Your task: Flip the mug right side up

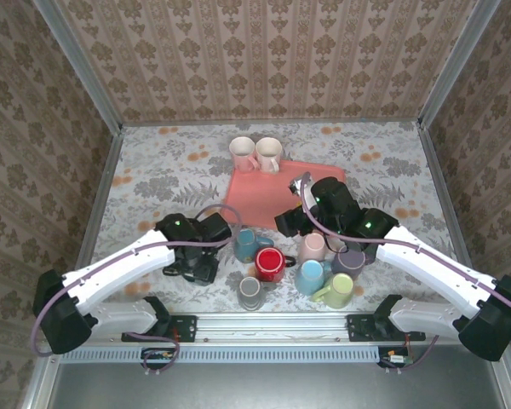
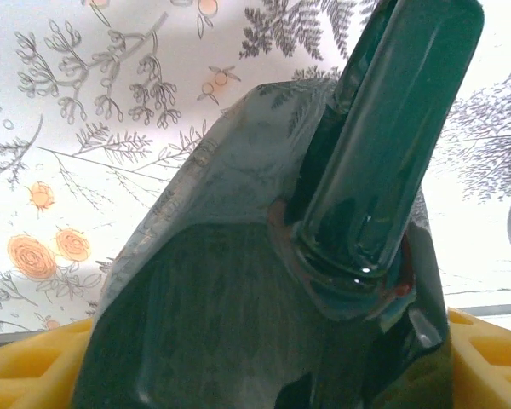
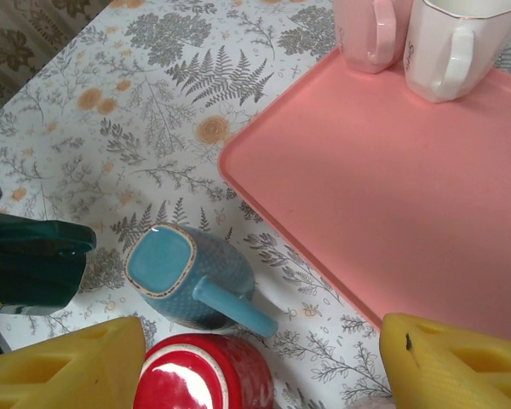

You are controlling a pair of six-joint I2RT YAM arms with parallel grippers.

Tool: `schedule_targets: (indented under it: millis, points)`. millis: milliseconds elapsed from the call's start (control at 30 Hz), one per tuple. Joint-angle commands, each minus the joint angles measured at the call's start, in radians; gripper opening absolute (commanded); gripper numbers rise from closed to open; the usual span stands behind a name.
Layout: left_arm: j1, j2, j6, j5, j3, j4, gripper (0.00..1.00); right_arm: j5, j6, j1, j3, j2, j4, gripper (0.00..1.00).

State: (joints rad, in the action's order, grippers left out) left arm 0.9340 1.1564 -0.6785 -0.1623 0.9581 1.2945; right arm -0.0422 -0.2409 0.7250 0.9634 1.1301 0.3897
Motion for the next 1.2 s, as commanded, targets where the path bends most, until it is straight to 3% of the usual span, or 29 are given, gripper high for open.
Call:
schedule_targets:
  millis: [0,333,500,567,633,800,933,1067,1167]
  points:
    - [-0.008,-0.053,0.043,-0.061,0.081,0.072,0.52,-0.002,-0.064,0.006,0.041,-0.018,-0.008,0.73]
    - [-0.008,-0.179,0.317,-0.280,0.389,0.063,0.45,0.002,-0.197,-0.025,0.237,0.005,0.179,0.69]
    - [-0.005,-0.289,0.553,-0.338,0.353,-0.223,0.38,-0.071,-0.275,-0.078,0.293,-0.007,0.184,0.67]
    - [-0.004,-0.344,0.677,-0.395,0.286,-0.405,0.31,-0.144,-0.333,-0.122,0.321,-0.003,0.193,0.67]
    - [-0.004,-0.404,0.810,-0.430,0.202,-0.611,0.29,-0.225,-0.403,-0.171,0.339,0.003,0.196,0.67]
    - [-0.002,-0.508,1.107,-0.329,-0.010,-1.069,0.33,-0.322,-0.543,-0.230,0.339,-0.008,0.150,0.62]
    - [-0.004,-0.565,1.286,-0.232,-0.197,-1.346,0.35,-0.520,-0.738,-0.282,0.346,0.027,0.053,0.63]
    - [-0.008,-0.599,1.402,-0.150,-0.304,-1.484,0.34,-0.722,-0.902,-0.288,0.337,0.087,-0.095,0.64]
    - [-0.010,-0.602,1.430,-0.135,-0.346,-1.559,0.34,-0.797,-0.997,-0.275,0.340,0.141,-0.132,0.60]
